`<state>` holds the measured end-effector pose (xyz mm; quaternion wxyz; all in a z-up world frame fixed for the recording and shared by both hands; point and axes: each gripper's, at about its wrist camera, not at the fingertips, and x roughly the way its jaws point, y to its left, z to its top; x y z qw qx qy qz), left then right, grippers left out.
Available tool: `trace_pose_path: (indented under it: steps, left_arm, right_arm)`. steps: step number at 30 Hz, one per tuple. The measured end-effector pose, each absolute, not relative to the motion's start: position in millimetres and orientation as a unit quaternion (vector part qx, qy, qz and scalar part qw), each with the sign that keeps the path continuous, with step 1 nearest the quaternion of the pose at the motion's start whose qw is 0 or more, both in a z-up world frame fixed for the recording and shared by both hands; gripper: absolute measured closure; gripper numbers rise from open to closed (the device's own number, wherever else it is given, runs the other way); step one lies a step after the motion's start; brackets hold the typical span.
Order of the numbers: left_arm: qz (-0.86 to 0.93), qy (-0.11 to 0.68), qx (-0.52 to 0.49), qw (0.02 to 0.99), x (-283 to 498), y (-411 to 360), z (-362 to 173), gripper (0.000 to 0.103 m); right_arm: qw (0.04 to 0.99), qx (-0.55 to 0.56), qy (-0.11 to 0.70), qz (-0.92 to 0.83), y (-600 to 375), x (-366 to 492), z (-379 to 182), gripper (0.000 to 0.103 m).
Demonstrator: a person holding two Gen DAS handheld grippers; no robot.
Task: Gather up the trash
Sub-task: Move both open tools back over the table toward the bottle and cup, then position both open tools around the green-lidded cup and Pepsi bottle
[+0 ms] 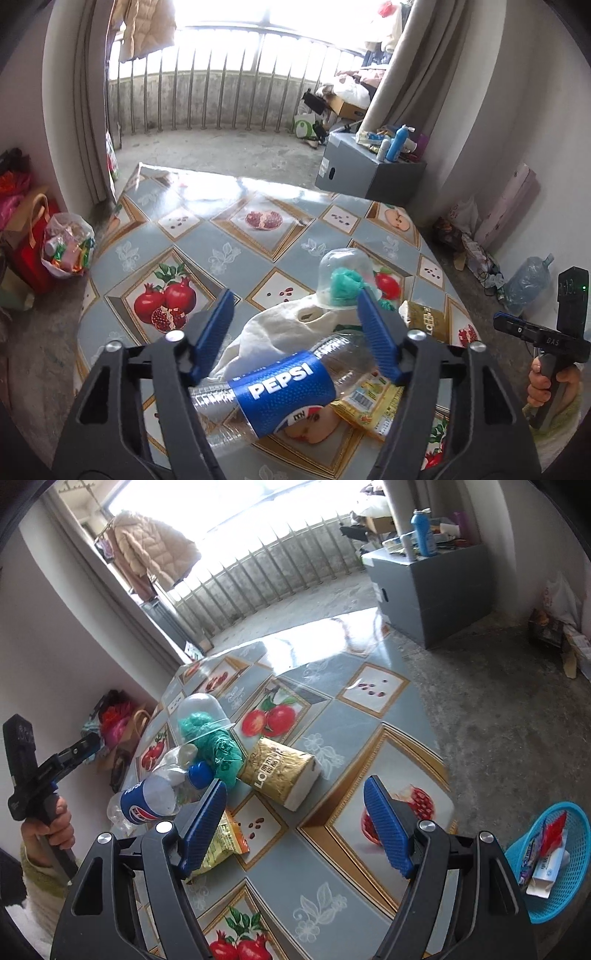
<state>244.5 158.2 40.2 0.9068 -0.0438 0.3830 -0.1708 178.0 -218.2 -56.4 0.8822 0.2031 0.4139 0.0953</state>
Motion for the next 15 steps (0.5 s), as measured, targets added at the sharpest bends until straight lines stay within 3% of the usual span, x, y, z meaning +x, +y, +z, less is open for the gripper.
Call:
trace_pose_path:
  steps: [6, 13, 15]
  left_arm:
    - [-0.171, 0.432, -0.059, 0.884, 281.5, 161.5, 10.5, 0.068]
    - [-0.179, 0.465, -0.101, 0.861, 321.4, 146.0, -12.6, 0.068]
    - [-0.175, 0.477, -0.121, 0.853, 333.2, 139.3, -17.9, 0.064]
  right_arm:
    - [0.870, 0.193, 0.439, 0.116, -199.7, 219.1, -75.2, 0.028]
    - [0.861, 0.182, 0.458, 0.121, -185.1, 249.7, -92.1, 0.031]
    - [0.860, 0.181, 0.462, 0.121, -183.0, 255.4, -96.0, 0.032]
